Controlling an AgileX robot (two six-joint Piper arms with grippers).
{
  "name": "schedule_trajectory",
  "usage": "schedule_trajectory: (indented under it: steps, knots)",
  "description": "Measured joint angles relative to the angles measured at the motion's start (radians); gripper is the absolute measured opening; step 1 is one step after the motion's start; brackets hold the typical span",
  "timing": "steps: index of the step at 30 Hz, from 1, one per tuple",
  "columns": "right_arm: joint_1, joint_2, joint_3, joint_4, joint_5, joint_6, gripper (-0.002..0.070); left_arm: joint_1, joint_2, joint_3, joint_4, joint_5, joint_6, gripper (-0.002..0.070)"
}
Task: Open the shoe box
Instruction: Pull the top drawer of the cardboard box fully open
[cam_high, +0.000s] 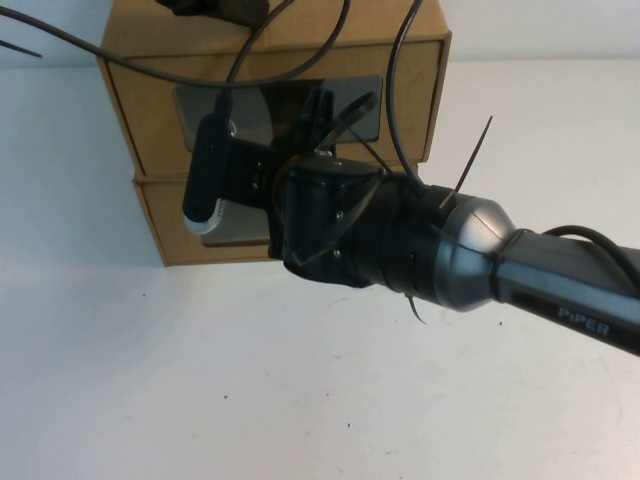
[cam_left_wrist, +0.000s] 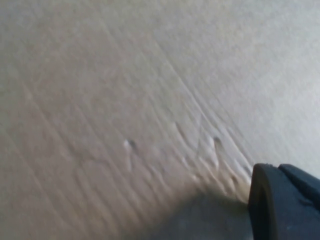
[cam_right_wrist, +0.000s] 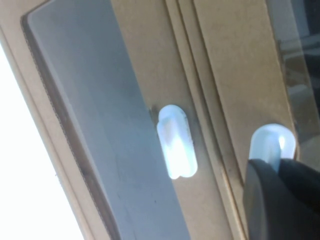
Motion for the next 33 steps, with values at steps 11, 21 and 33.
schedule_trajectory:
  steps: [11, 21, 33]
  knots:
    - [-0.004, -0.01, 0.0, 0.066, 0.017, -0.048, 0.0004, 0.0, 0.03, -0.013, 0.004, -0.023, 0.001, -0.0006]
    - [0.015, -0.04, 0.0, 0.158, 0.06, -0.125, 0.0004, 0.0, 0.046, -0.016, 0.004, -0.028, 0.001, -0.0006]
    - [0.08, -0.058, 0.0, 0.217, 0.194, -0.174, 0.0004, 0.0, 0.052, -0.016, 0.004, -0.026, 0.001, -0.0006]
